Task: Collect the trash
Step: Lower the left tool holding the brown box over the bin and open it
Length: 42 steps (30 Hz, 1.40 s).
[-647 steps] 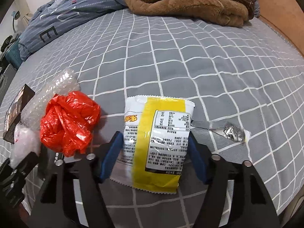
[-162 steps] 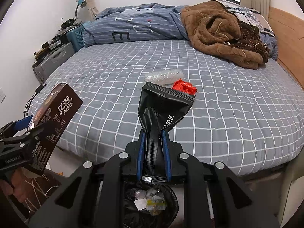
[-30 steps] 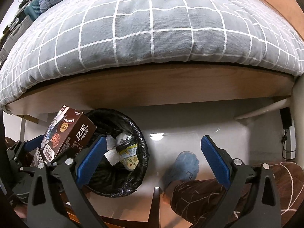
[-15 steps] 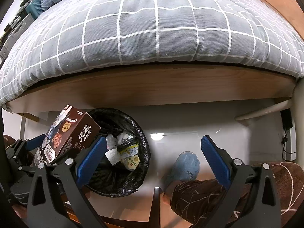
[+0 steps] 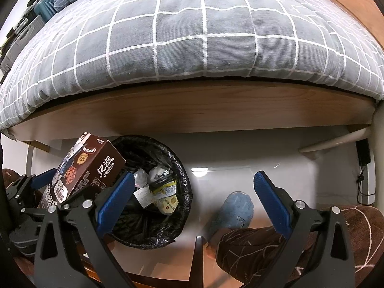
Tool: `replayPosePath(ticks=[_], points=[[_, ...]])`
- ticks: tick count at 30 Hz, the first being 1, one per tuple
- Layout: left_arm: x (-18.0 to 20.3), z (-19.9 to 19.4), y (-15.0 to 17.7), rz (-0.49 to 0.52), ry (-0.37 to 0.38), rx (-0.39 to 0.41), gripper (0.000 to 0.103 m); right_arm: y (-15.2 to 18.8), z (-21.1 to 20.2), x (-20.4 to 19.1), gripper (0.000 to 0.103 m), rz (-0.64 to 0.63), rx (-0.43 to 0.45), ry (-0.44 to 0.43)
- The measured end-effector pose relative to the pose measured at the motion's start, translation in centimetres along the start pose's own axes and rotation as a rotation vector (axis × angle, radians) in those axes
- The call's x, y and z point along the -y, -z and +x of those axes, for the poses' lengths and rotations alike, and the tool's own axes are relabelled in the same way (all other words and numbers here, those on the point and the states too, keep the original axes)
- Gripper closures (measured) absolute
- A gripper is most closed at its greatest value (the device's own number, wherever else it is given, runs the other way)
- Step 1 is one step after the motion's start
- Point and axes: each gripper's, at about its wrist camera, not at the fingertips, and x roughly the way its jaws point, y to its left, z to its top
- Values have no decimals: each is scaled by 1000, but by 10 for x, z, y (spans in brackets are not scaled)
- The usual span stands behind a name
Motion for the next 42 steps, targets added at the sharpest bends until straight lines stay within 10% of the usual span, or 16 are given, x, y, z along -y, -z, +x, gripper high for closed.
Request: replayPosePath(ticks=[42], points=[[-1,0,6,2,-17,18,10,-1,3,-4,8,0,7,-9]])
